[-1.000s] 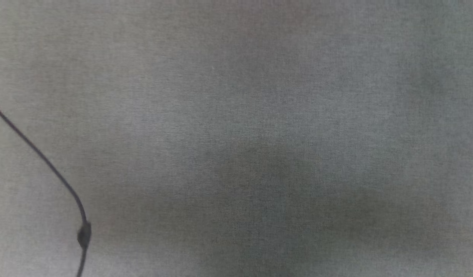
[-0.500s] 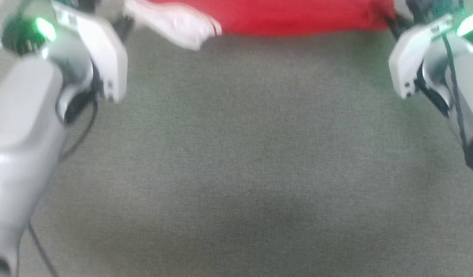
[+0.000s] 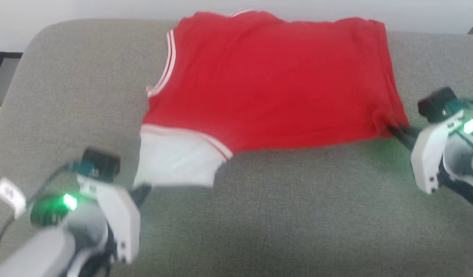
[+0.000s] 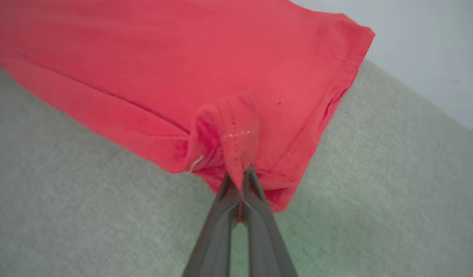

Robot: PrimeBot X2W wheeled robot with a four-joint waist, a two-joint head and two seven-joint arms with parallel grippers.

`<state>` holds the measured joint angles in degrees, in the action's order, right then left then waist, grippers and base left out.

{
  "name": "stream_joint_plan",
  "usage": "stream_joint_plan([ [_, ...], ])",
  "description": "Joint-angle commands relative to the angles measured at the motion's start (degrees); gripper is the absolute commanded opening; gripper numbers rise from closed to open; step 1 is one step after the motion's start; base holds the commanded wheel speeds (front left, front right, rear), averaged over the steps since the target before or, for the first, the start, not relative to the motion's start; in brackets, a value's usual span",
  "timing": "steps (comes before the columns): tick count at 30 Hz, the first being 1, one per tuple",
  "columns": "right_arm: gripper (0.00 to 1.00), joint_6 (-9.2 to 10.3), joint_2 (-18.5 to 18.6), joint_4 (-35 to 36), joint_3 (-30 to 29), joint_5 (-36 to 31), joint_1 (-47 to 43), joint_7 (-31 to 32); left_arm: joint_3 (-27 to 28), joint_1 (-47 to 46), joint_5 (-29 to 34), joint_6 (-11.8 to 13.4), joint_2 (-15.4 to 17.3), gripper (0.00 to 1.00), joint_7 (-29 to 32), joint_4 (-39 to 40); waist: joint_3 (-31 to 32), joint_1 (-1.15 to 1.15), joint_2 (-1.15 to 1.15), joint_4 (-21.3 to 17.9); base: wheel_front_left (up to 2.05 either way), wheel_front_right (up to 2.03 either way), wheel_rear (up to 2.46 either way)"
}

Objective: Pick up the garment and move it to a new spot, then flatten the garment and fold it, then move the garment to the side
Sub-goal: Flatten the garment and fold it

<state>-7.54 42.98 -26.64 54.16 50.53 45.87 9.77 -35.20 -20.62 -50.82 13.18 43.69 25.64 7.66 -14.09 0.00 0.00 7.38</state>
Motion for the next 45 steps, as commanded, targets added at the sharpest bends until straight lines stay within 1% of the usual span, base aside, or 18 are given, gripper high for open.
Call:
stream_joint_plan([
  [1,0.00,0.11,0.8,1.7,0.4,0.9,-1.9,0.5,0.2,2.9,-0.9,1.6,0.9,0.00,0.1,2.4,0.2,0.00,0.00,0.0,0.00,0.00,0.00],
  [3,0.00,0.11,2.9,3.9,0.4,2.0,-4.5,1.2,0.4,6.9,-1.6,4.1,1.9,0.00,0.4,6.2,0.5,0.00,0.00,0.1,0.00,0.00,0.00],
  [7,0.00,0.11,5.9,8.1,0.3,4.2,-9.8,2.5,0.7,13.2,-3.4,7.7,3.7,0.00,0.5,10.8,1.0,0.00,0.00,0.2,0.00,0.00,0.00],
  [8,0.00,0.11,6.7,9.1,0.2,4.8,-11.1,2.9,0.7,14.6,-3.9,8.4,4.0,0.00,0.8,11.7,1.1,0.00,0.00,0.1,0.00,0.00,0.00],
  [9,0.00,0.11,6.7,9.1,0.2,4.8,-11.1,2.9,0.7,14.6,-3.9,8.4,4.0,0.00,0.8,11.7,1.1,0.00,0.00,0.1,0.00,0.00,0.00],
  [11,0.00,0.11,8.1,11.6,0.2,5.4,-13.4,3.4,0.6,17.1,-4.9,10.1,4.7,0.00,1.5,13.2,1.1,0.00,0.00,0.0,0.00,0.00,0.00],
  [16,0.00,0.11,11.1,16.7,0.3,6.9,-19.1,5.0,0.4,21.9,-6.7,12.9,6.2,0.00,2.9,16.1,0.8,0.00,0.00,-0.6,0.00,0.00,0.00],
  [19,0.00,0.11,12.4,19.1,0.7,7.5,-22.0,5.5,0.7,23.5,-7.6,14.0,6.9,0.00,3.1,17.5,0.4,0.00,0.00,-1.0,0.00,0.00,0.00],
  [23,0.00,0.09,13.2,21.5,-0.5,8.8,-24.3,4.2,1.4,23.8,-7.3,14.8,8.3,0.00,3.3,19.2,-0.1,0.00,0.00,-1.4,0.00,0.00,0.00],
  [28,0.00,0.11,13.4,22.0,-4.7,8.4,-23.5,2.4,4.5,20.1,-4.2,15.2,12.6,0.00,3.2,22.3,-0.5,0.00,0.00,-2.1,0.00,0.00,0.00],
  [31,0.00,0.11,12.4,21.4,-7.5,7.5,-21.9,2.4,6.7,16.3,-2.3,14.5,15.9,0.00,3.9,23.3,-0.9,0.00,0.00,-2.7,0.00,0.00,0.00],
  [33,0.00,0.11,11.4,20.9,-9.2,6.2,-20.7,2.9,7.8,12.9,-1.1,13.0,17.4,0.00,4.6,23.2,-1.2,0.00,0.00,-3.1,0.00,0.00,0.00],
  [36,0.00,0.11,9.1,19.4,-11.6,4.0,-18.1,3.7,8.4,7.3,0.5,9.5,18.8,0.00,6.1,21.3,-2.1,0.00,0.00,-3.8,0.00,0.00,0.00],
  [37,0.00,0.11,8.1,18.9,-12.3,3.4,-17.1,4.1,8.3,5.1,0.6,8.1,18.7,0.00,6.6,20.3,-2.4,0.00,0.00,-4.1,0.00,0.00,0.00],
  [40,0.00,0.12,5.7,16.7,-13.7,1.2,-14.3,5.4,7.3,-1.9,2.0,3.7,16.7,0.00,8.0,16.4,-3.7,0.00,0.00,-4.7,0.00,0.00,0.00],
  [43,0.00,0.11,3.0,14.3,-14.4,-1.2,-11.1,6.4,5.3,-9.6,3.9,-0.9,13.1,0.00,9.2,10.4,-5.1,0.00,0.00,-5.2,0.00,0.00,0.00],
  [45,0.00,0.11,1.5,12.4,-14.4,-2.9,-9.1,6.9,3.7,-13.9,4.6,-3.4,10.5,0.00,10.0,5.9,-6.0,0.00,0.00,-5.6,0.00,0.00,0.00],
])
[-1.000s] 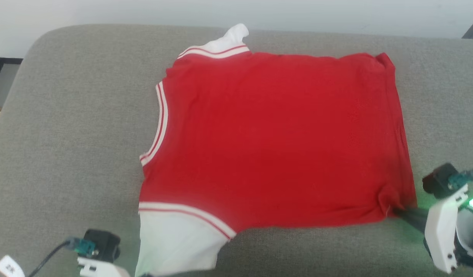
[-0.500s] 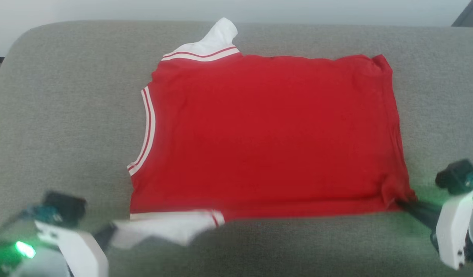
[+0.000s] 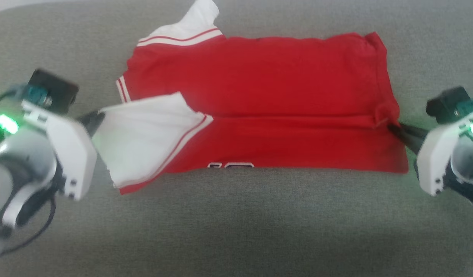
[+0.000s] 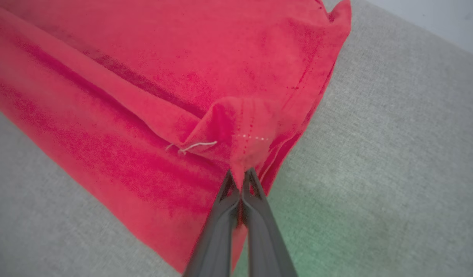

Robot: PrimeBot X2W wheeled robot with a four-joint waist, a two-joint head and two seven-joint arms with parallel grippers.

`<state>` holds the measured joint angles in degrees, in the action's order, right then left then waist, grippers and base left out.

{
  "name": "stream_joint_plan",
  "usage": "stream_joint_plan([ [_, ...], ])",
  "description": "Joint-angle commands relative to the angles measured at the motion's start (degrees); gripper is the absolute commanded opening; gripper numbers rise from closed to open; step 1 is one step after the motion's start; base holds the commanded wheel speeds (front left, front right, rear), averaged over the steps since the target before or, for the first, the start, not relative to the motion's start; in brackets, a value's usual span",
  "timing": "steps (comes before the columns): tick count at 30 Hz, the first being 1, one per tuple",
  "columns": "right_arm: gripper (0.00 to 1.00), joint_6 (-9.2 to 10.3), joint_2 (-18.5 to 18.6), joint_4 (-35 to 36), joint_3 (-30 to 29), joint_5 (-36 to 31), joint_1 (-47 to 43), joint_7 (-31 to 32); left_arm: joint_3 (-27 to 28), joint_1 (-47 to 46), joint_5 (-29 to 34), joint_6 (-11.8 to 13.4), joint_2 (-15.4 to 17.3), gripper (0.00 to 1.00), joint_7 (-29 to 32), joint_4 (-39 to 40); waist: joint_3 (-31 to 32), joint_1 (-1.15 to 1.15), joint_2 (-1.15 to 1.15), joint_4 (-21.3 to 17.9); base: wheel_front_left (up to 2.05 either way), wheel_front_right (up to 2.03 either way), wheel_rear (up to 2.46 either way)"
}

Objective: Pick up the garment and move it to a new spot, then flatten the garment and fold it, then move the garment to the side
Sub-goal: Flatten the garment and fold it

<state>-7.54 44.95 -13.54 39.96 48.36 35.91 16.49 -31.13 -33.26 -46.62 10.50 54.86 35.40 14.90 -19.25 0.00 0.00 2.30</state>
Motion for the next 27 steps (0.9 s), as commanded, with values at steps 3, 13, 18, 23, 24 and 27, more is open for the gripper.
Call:
stream_joint_plan([
  [3,0.00,0.11,-3.4,-3.5,0.2,-2.9,3.9,0.7,-2.5,-7.4,1.6,-3.8,-4.7,0.00,1.3,-8.6,-2.3,0.00,0.00,-1.2,0.00,0.00,0.00],
  [13,0.00,0.11,-9.1,-10.9,3.8,-6.3,9.6,0.3,-6.7,-16.2,2.2,-10.3,-13.8,0.00,1.4,-28.1,-4.9,0.00,0.00,-2.2,0.00,0.00,0.00],
  [18,0.00,0.11,-10.9,-14.3,5.8,-5.9,11.9,-0.1,-7.9,-18.1,0.3,-12.4,-18.2,0.04,2.0,-38.8,-4.9,0.00,0.00,-2.1,0.00,0.00,0.00],
  [23,1.00,0.06,-11.1,-15.3,7.3,-5.1,13.0,-0.9,-8.2,-19.4,-0.3,-12.7,-19.3,1.00,3.3,-42.2,-3.5,0.00,0.00,-1.8,0.00,0.00,0.00],
  [24,1.00,0.06,-11.0,-15.3,7.2,-5.0,13.1,-1.5,-8.3,-19.9,-0.4,-12.8,-19.4,1.00,3.5,-42.2,-3.2,0.00,0.00,-1.6,0.00,0.00,0.00],
  [27,1.00,0.08,-10.2,-15.5,6.7,-5.3,13.0,-3.4,-8.1,-20.1,-0.7,-12.6,-19.3,1.00,3.9,-41.2,-1.9,0.00,0.00,-1.0,0.00,0.00,0.00],
])
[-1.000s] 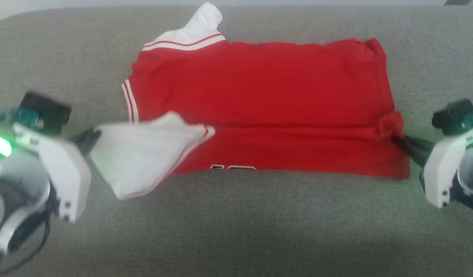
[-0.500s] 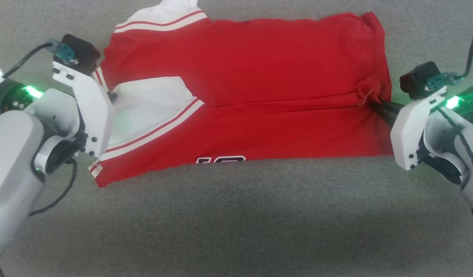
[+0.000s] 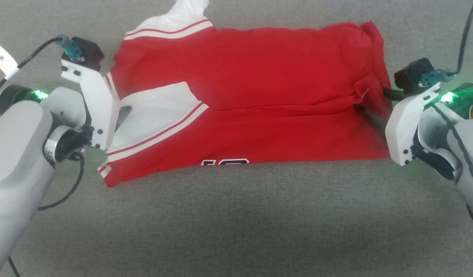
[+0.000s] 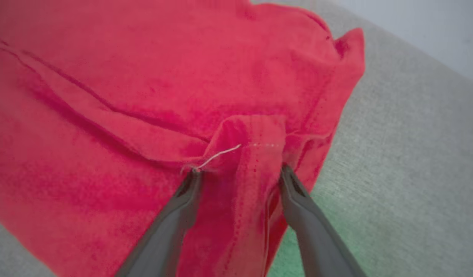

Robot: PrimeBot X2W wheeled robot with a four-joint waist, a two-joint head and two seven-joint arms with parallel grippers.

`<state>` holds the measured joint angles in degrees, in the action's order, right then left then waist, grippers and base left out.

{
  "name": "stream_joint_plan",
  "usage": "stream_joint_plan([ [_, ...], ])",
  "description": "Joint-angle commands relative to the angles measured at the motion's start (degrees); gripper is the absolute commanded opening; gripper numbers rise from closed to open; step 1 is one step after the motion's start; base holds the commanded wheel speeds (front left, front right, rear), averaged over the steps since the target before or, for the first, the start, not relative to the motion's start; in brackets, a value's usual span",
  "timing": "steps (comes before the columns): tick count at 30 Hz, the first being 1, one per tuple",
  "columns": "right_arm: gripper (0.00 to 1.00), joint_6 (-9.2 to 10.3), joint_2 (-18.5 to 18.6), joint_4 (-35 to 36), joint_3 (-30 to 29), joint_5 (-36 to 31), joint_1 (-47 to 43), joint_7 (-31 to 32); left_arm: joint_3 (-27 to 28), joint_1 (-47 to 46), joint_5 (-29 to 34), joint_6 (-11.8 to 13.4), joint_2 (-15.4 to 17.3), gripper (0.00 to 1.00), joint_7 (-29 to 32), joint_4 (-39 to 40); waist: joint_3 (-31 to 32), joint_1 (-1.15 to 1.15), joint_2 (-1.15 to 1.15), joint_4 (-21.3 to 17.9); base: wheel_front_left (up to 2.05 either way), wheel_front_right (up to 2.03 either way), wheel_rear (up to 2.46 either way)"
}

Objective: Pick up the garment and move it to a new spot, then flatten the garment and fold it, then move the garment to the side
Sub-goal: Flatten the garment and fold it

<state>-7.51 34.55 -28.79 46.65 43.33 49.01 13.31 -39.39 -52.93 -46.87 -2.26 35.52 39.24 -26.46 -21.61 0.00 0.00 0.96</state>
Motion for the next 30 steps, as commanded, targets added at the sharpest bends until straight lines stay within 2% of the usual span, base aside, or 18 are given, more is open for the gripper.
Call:
stream_joint_plan([
  [1,1.00,0.05,0.3,-0.2,-0.4,-0.2,-0.3,-1.1,0.2,-0.3,-0.5,0.3,0.2,1.00,0.3,0.6,0.9,0.00,0.00,0.5,0.00,0.00,0.00],
  [5,1.00,0.06,0.8,0.2,-2.6,-0.8,-1.4,-4.5,0.4,1.4,-1.5,1.7,1.5,1.00,2.2,4.0,2.6,0.00,0.00,1.3,0.00,0.00,0.00],
  [8,1.00,0.05,1.0,0.9,-5.6,-2.4,-2.7,-8.2,0.7,3.2,-2.2,3.8,2.8,1.00,4.4,8.0,3.6,0.00,0.00,1.9,0.00,0.00,0.00],
  [14,1.00,0.06,-0.8,2.6,-15.4,-8.2,-6.8,-16.9,1.6,9.6,-5.5,8.8,5.9,1.00,8.4,17.1,4.9,0.00,0.00,2.2,0.00,0.00,0.00],
  [21,1.00,0.06,-5.3,9.1,-29.0,-17.1,-14.1,-21.2,2.3,16.6,-7.5,12.9,8.8,1.00,9.0,22.7,4.3,0.00,0.00,0.9,0.00,0.00,0.00],
  [24,1.00,0.06,-7.8,13.9,-34.2,-20.4,-17.8,-20.8,2.6,18.1,-7.9,13.4,9.2,1.00,8.3,22.6,3.6,0.00,0.00,0.2,0.00,0.00,0.00],
  [25,1.00,0.06,-7.8,13.9,-34.2,-20.4,-17.8,-20.8,2.6,18.1,-7.9,13.4,9.2,1.00,8.3,22.6,3.6,0.00,0.00,0.2,0.00,0.00,0.00],
  [30,1.00,0.07,-12.3,22.2,-41.2,-24.4,-24.4,-18.7,3.0,19.0,-8.3,13.1,8.1,1.00,6.3,19.4,2.1,0.00,0.00,-0.7,0.00,0.00,0.00],
])
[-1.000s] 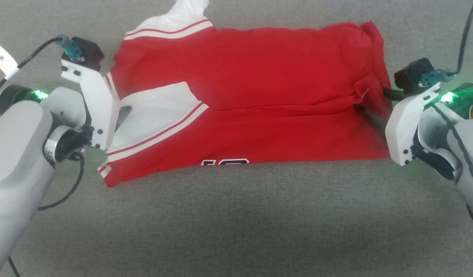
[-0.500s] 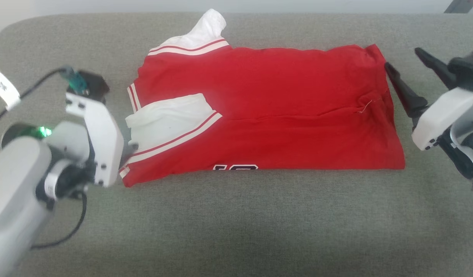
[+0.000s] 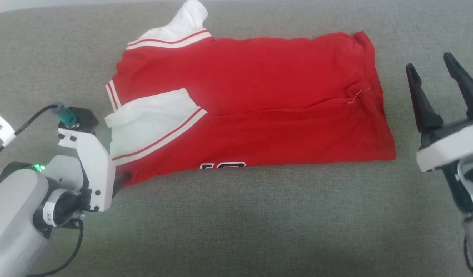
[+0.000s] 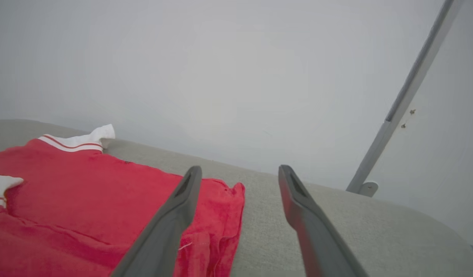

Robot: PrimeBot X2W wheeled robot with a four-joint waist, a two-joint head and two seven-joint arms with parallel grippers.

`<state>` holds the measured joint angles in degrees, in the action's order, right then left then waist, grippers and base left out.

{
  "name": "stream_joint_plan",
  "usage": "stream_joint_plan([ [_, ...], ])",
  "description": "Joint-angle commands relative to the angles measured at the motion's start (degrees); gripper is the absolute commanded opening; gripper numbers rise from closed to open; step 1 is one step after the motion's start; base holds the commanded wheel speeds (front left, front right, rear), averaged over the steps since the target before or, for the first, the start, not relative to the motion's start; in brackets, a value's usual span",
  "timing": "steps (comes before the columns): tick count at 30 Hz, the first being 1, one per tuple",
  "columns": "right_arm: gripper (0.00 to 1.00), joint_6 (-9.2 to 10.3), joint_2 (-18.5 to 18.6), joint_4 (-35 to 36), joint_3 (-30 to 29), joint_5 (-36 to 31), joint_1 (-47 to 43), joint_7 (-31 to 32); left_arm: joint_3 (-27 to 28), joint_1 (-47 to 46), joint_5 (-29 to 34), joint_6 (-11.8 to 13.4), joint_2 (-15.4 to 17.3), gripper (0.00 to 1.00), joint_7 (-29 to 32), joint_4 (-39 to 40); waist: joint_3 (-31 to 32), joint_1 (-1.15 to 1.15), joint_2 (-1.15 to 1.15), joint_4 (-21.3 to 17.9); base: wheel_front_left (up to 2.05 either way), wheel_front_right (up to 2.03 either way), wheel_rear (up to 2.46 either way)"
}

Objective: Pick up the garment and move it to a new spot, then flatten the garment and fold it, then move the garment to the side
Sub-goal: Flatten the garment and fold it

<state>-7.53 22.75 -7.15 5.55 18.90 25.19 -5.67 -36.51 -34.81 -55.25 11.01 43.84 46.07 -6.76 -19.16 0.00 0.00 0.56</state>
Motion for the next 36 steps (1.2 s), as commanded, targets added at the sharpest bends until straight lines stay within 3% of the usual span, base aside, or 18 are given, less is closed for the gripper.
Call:
stream_joint_plan([
  [1,1.00,0.08,-1.4,1.9,-1.2,-0.6,-1.8,0.8,0.2,0.7,0.0,-0.3,-0.5,1.00,-0.9,-1.2,-0.6,0.00,0.00,-0.4,0.00,0.00,0.00],
  [6,1.00,0.08,-4.4,7.0,-4.4,-2.6,-6.6,4.5,-0.7,0.6,-0.7,-1.5,-3.0,1.00,-1.6,-6.9,-1.6,0.00,0.00,-1.0,0.00,0.00,0.00],
  [7,1.00,0.08,-4.6,7.7,-4.4,-2.3,-7.4,5.7,-1.0,0.6,-0.6,-1.8,-3.4,0.91,-1.8,-7.9,-1.8,0.00,0.00,-1.0,0.00,0.00,0.00],
  [8,1.00,0.08,-4.7,8.2,-4.2,-2.0,-8.1,7.3,-0.9,0.4,-1.0,-2.0,-4.1,0.51,-2.3,-9.0,-1.9,0.00,0.00,-1.0,0.00,0.00,0.00],
  [9,1.00,0.08,-4.6,8.4,-3.8,-1.4,-8.7,9.1,-0.9,0.2,-1.5,-2.5,-4.9,0.00,-2.3,-9.9,-1.9,0.00,0.00,-1.0,0.00,0.00,0.00],
  [23,1.00,0.07,-4.1,9.2,-6.3,3.7,-11.5,38.0,-2.9,-1.9,-1.2,-6.4,-8.8,0.00,-3.4,-14.2,-2.0,0.00,0.00,1.2,0.00,0.00,0.00],
  [33,1.00,0.08,-5.3,4.0,-6.1,2.5,-8.2,50.4,-3.8,-2.6,-1.1,-7.5,-10.4,0.00,-3.9,-15.0,-2.3,0.00,0.00,2.9,0.00,0.00,0.00],
  [35,0.00,0.07,-5.0,3.0,-5.6,1.9,-7.3,50.9,-3.8,-2.9,-1.1,-7.6,-10.7,0.00,-4.1,-15.2,-2.3,0.00,0.00,3.1,0.00,0.00,0.00],
  [36,0.00,0.08,-4.7,2.6,-5.2,1.4,-7.0,51.2,-3.8,-3.0,-1.0,-7.7,-10.8,0.00,-4.2,-15.3,-2.3,0.00,0.00,3.2,0.00,0.00,0.00],
])
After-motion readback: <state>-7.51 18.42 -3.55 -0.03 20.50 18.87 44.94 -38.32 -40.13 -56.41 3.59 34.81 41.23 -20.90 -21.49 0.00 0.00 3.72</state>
